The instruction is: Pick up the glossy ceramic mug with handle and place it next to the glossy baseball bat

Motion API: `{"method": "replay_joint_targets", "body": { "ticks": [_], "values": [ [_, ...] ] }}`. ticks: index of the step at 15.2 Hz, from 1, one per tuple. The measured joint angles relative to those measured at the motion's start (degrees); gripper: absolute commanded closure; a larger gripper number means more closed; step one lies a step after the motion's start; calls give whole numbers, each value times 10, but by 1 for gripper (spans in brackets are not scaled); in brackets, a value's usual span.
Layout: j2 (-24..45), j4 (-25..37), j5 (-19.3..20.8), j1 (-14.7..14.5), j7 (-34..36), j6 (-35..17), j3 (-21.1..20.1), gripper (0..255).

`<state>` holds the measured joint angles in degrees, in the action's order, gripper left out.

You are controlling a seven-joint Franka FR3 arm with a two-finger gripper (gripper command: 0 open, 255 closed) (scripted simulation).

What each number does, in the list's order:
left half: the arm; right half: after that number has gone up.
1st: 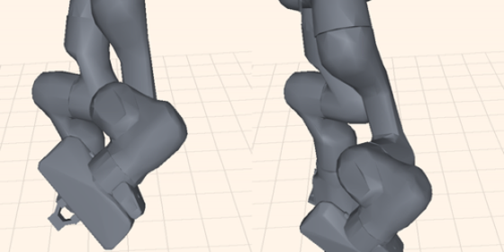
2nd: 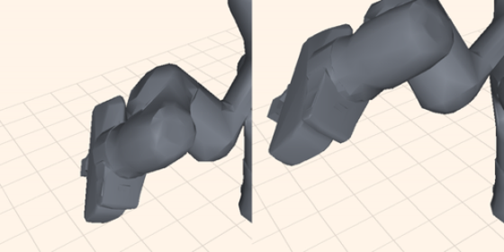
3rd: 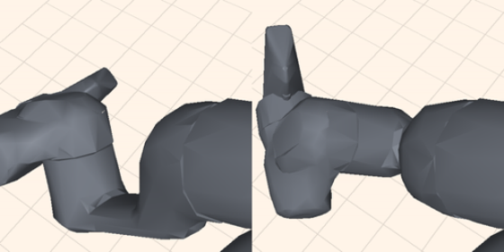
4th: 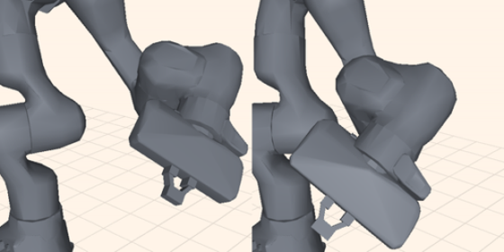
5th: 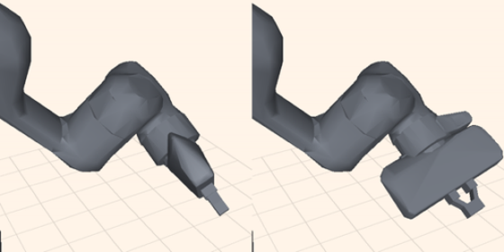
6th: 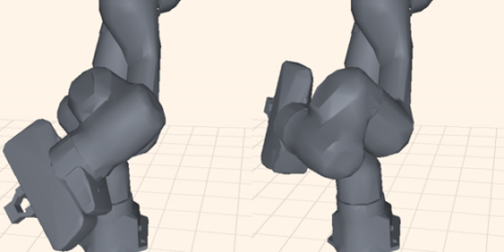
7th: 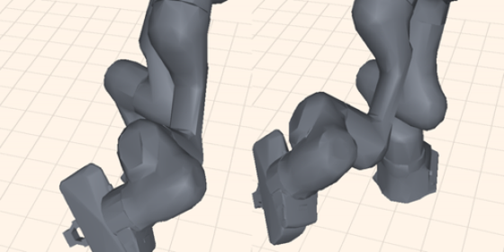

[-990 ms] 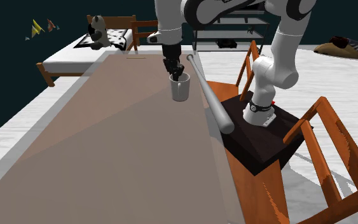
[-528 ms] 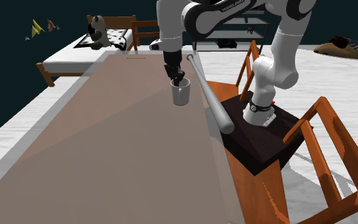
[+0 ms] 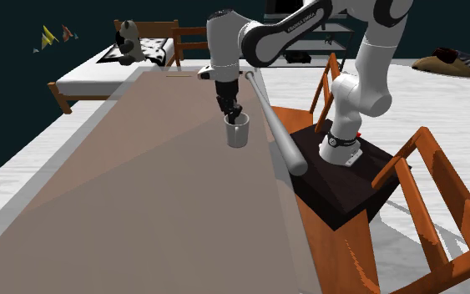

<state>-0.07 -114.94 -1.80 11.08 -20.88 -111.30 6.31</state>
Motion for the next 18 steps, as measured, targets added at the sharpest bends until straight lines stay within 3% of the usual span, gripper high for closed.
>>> {"method": "replay_joint_targets", "body": {
  "ticks": [18],
  "values": [
    [50, -74, -9, 1, -9, -123, 0, 255]
  ]
}}
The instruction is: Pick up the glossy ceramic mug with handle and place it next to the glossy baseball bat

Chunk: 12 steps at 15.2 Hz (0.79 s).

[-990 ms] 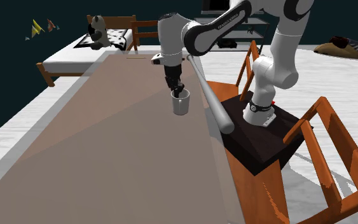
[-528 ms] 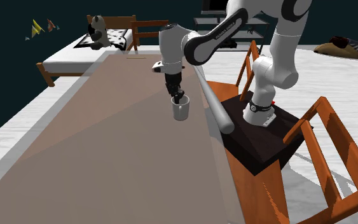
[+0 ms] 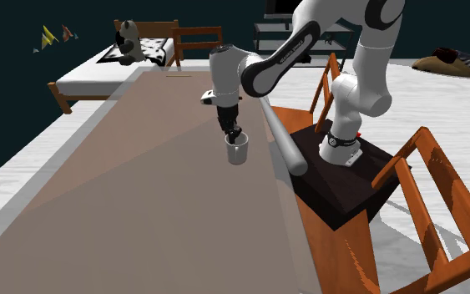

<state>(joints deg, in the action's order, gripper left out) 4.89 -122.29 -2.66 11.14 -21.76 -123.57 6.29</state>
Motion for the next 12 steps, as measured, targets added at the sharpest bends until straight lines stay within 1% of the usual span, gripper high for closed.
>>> {"method": "replay_joint_targets", "body": {
  "ticks": [4, 5, 11, 12],
  "values": [
    [0, -2, 0, 0, 0, -2, 0, 255],
    [0, -2, 0, 0, 0, -2, 0, 0],
    [0, -2, 0, 0, 0, -2, 0, 0],
    [-2, 5, 0, -1, 2, 6, -1, 0]
  ]
}}
